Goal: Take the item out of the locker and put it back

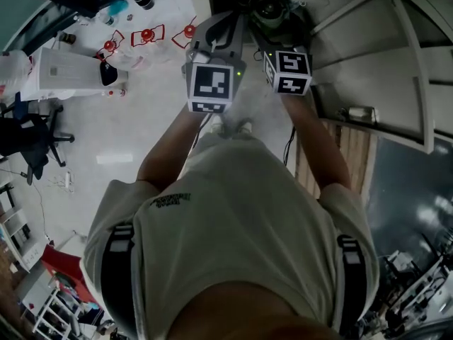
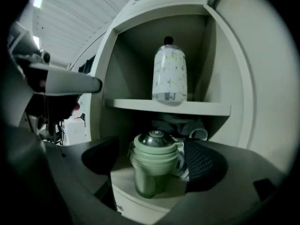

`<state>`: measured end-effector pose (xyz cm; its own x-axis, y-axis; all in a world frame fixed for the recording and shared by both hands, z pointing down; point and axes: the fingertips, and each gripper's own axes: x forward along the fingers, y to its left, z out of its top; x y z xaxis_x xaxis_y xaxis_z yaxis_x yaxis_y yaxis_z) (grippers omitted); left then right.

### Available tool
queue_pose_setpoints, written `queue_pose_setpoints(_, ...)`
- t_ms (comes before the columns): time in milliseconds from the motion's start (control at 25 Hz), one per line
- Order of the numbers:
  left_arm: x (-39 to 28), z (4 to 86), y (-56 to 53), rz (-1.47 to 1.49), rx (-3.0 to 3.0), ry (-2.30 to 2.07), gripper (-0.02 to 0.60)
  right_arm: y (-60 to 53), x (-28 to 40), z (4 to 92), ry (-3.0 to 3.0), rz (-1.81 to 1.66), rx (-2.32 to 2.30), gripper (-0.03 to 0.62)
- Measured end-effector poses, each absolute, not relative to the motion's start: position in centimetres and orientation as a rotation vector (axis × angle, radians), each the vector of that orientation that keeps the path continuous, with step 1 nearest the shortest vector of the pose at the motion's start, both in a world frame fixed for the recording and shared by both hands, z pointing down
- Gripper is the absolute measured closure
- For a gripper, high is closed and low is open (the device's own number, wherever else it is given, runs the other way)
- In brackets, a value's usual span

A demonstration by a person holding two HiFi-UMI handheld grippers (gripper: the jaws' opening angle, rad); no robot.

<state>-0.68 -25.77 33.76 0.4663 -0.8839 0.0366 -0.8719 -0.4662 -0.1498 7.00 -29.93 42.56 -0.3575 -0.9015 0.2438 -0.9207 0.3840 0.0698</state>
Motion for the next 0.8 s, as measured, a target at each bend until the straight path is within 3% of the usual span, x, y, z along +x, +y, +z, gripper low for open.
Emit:
queue_pose_setpoints(280,-0.4,33.9,-26.1,-0.152,-2.603,1.549,0.568,-31.4,6.3,48.7,-2.357,0.208,1.549,0.102)
queue_pose_setpoints(800,-1.2,33.9,-26.4,-0.171,-2.588,1.574,0.567,-34.3,6.5,53.2,-2.29,0.24,1.58,0.101)
